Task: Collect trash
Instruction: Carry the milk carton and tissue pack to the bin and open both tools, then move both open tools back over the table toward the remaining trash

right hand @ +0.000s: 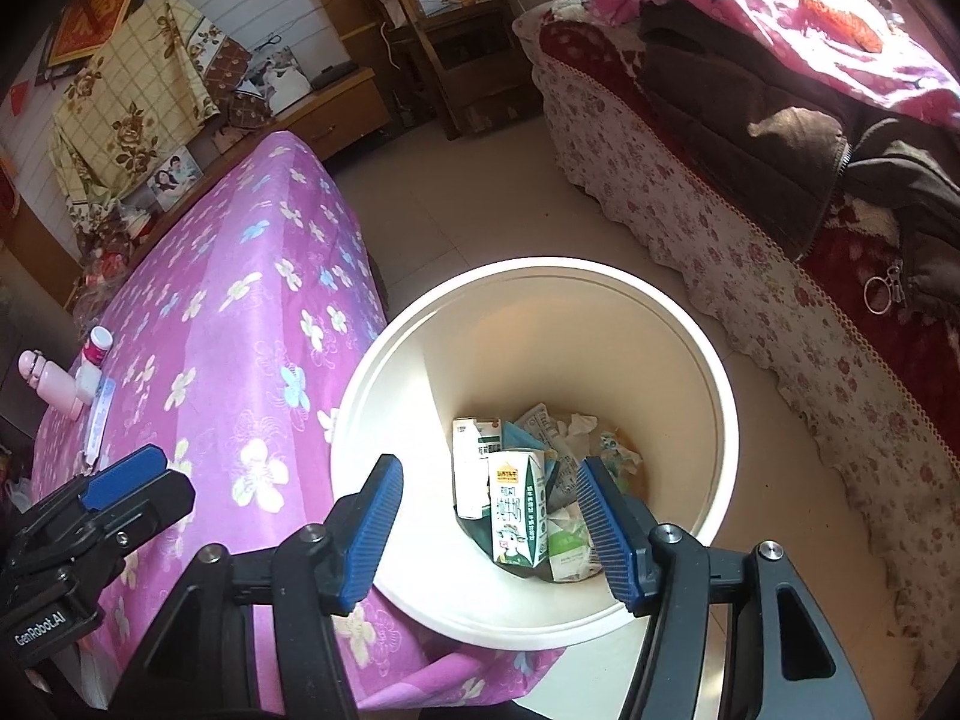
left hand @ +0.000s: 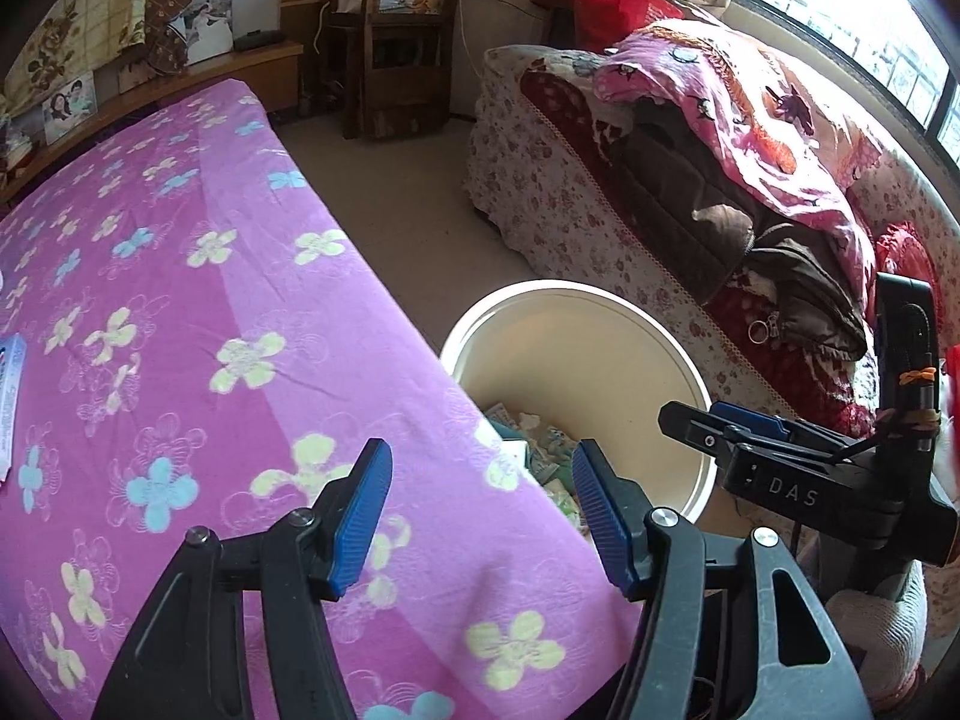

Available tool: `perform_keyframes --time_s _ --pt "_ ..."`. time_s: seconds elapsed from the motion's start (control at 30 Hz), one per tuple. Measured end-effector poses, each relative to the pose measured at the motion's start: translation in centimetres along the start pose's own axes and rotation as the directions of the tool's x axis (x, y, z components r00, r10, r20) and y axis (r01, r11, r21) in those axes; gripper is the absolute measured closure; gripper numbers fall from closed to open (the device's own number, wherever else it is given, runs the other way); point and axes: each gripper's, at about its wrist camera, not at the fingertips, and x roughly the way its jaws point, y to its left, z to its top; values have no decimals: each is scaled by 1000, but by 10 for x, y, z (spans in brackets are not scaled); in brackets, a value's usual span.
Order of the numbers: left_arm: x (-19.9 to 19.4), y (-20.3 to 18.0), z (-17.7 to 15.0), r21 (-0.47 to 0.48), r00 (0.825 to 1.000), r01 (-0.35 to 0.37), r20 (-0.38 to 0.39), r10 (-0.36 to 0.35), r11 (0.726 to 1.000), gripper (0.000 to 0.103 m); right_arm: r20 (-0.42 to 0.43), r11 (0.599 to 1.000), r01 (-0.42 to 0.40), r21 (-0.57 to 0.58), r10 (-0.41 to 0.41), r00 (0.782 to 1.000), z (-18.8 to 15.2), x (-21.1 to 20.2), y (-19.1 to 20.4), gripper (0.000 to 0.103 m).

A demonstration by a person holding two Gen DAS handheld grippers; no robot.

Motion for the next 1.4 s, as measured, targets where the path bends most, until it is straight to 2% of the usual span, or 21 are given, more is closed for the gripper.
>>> perform_keyframes --time_s 0.33,0.7,0.97,1.2,1.3,1.4 --pt "-18 47 -9 -59 996 -81 25 82 995 40 -4 996 -37 -78 37 999 0 1 47 39" --pt "-56 143 -27 -184 978 -196 35 206 963 40 -32 974 -128 -188 124 992 -1 14 132 39" --pt "-95 242 -46 -306 946 -301 23 323 903 40 -89 929 -238 -284 221 971 -4 35 226 38" --pt "-122 322 -69 -402 910 -388 -27 413 829 40 -200 870 -359 -339 306 931 -11 75 332 36" --pt "-131 347 -72 -437 899 -407 -38 436 802 40 -233 854 -384 -351 317 919 -9 95 375 35" --pt "-140 367 -69 -468 896 -405 -29 444 786 40 -243 840 -377 -389 301 922 -9 114 419 35"
